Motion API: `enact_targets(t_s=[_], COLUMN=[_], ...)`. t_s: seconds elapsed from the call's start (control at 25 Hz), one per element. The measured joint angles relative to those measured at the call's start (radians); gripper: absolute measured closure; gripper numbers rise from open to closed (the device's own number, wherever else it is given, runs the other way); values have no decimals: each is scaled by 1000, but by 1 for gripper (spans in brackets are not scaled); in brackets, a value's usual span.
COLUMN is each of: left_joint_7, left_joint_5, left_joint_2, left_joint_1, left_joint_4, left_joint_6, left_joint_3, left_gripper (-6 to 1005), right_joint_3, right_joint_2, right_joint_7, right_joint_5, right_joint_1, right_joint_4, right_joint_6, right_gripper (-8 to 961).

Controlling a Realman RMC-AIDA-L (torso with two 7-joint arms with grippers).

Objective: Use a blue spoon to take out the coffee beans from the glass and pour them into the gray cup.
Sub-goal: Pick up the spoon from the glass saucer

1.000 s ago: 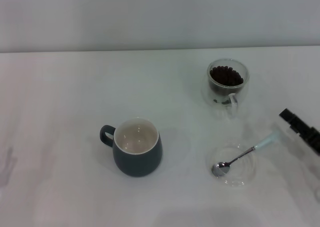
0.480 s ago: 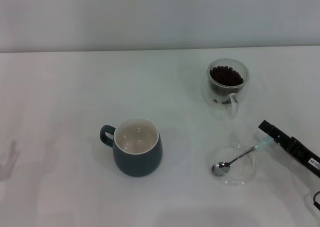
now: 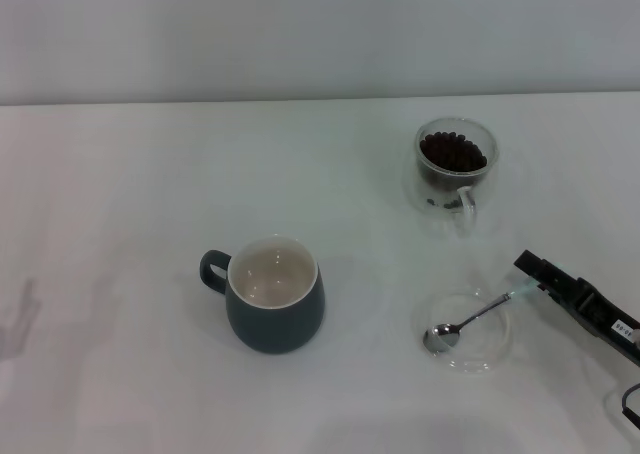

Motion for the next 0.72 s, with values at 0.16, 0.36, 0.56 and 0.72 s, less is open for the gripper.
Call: enact_targets(t_s=[0.16,0.36,0.56,0.72], left_joint_7=[-1,-4,-6,-6], left_joint_5=[-1,-3,-3,-3], left_joint_2=[1,1,0,0], left_joint_1=[-5,-6,-3,-1], left_joint_4=[0,0,0,1], left_joint_6=[3,4,6,7], left_joint_3=[0,0,0,0], left_gripper=[106,106,106,106], right_joint_3=[-2,-5,-5,0], right_joint_2=[-1,-2,-5,-8], right_joint_7=[87,91,93,96], right_joint_5=[0,0,0,8], right_joint_1=[-1,-5,-9,-12], right_joint_4=[-3,-3,-3,-8], right_joint_6=[20,4,-38,-94], right_gripper=[351,672,797,797])
